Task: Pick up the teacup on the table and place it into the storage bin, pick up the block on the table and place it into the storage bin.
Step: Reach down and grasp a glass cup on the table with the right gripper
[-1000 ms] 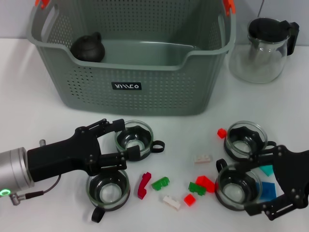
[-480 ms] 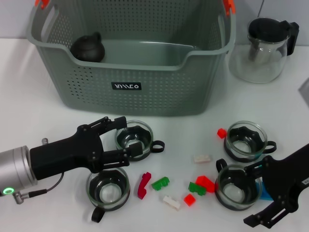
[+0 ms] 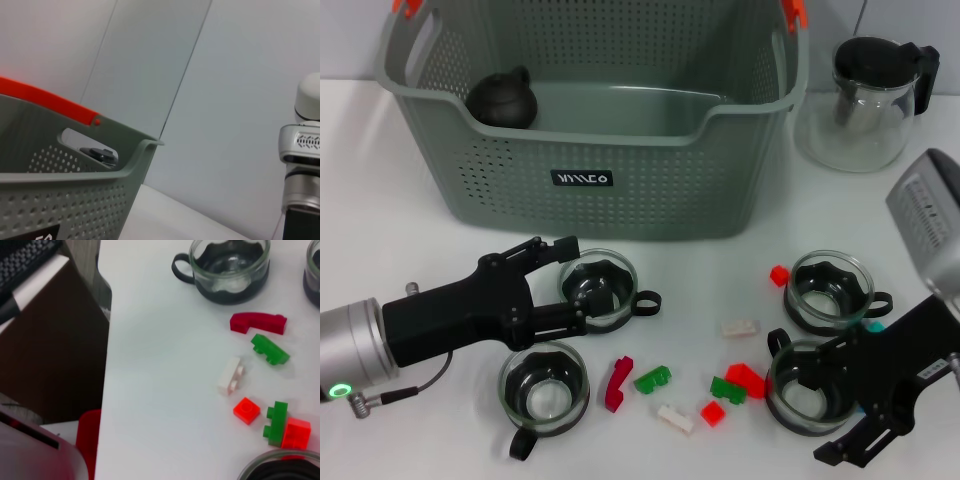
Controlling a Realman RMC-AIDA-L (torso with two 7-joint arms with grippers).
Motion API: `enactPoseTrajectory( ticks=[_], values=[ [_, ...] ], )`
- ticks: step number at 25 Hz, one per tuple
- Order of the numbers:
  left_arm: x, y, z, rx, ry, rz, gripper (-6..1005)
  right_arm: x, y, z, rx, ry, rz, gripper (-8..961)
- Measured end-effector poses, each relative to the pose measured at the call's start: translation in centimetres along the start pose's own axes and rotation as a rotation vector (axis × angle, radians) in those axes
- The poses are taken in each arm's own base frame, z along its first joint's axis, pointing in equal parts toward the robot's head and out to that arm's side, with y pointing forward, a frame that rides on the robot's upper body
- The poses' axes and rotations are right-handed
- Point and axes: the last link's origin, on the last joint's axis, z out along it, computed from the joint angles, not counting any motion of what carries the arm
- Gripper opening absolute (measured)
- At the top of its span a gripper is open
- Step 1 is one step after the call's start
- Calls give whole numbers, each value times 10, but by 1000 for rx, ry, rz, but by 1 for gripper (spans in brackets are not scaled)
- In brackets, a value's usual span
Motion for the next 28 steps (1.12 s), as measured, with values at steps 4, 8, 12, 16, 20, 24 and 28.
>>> enactPoseTrajectory(
  ticks=[4, 8, 12, 16, 20, 24, 28],
  values=[
    [1, 0, 0, 2, 4, 2, 948, -3, -1, 8, 1, 28, 3, 904],
    [1, 0, 0, 3, 4, 3, 947, -8, -1, 13, -7, 32, -9, 879],
    [0, 0, 0, 3, 3, 3, 947, -8, -1, 14, -5, 36, -5, 855],
    [0, -1, -1, 8, 1, 2, 947, -10, -3, 18, 9, 62, 2, 758],
    [-2, -2, -1, 17, -2, 0, 947, -10, -4, 24, 15, 101, -2, 637],
    [-2, -1, -2, 19, -2, -1, 947, -10, -3, 27, 22, 124, -13, 487],
    [-2, -2, -2, 19, -3, -1, 947, -10, -3, 27, 17, 134, -19, 320]
  ],
)
